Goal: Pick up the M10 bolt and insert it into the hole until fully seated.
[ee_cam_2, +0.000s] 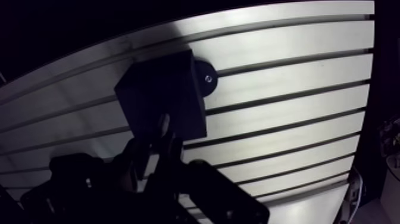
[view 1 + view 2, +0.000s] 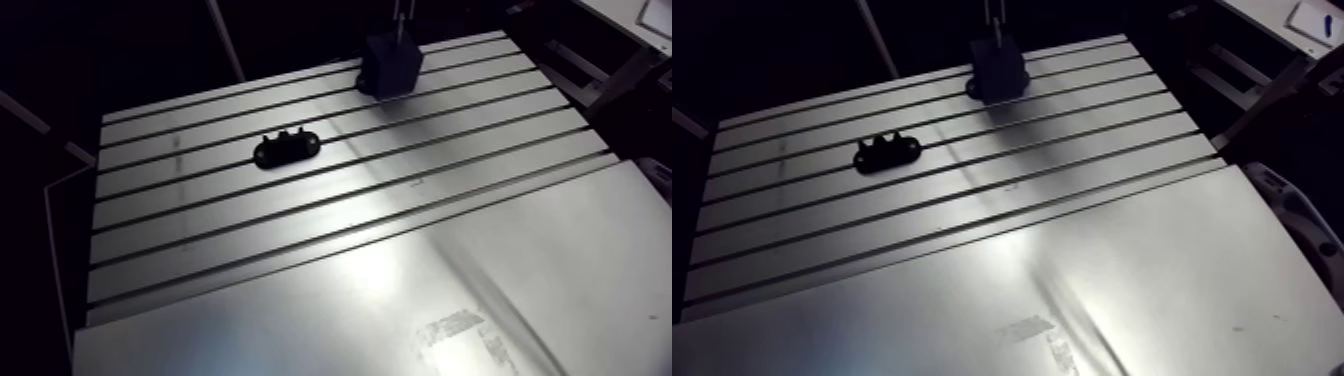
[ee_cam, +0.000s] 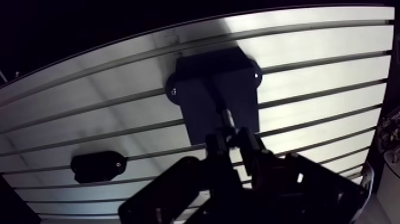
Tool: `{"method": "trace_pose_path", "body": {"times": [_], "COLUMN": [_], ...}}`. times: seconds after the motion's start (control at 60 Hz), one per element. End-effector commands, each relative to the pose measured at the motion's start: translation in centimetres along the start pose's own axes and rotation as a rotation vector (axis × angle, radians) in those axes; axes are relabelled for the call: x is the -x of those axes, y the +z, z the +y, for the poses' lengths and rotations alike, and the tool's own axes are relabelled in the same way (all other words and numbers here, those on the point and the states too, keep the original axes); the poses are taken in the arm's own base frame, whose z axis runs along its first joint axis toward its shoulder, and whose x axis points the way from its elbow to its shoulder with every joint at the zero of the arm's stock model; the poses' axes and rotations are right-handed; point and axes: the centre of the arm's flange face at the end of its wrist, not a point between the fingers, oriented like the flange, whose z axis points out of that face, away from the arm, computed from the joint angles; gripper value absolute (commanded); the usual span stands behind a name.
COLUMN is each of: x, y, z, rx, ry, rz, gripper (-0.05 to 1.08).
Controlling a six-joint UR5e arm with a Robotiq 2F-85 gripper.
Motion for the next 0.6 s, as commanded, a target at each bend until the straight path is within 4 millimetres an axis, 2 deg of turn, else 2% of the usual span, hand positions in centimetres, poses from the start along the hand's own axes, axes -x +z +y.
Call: {"method": "trace_pose_path", "body": {"times": [0.017,0.6], "x": [-0.06,-0.05], "y": [0.19,0.25], "z": [0.00,-0.13], "rx": [0.000,-0.001], "ry": [0.000,-0.002], "rz": [-0.003,-0.003], "gripper": [1.08,1.08]}}
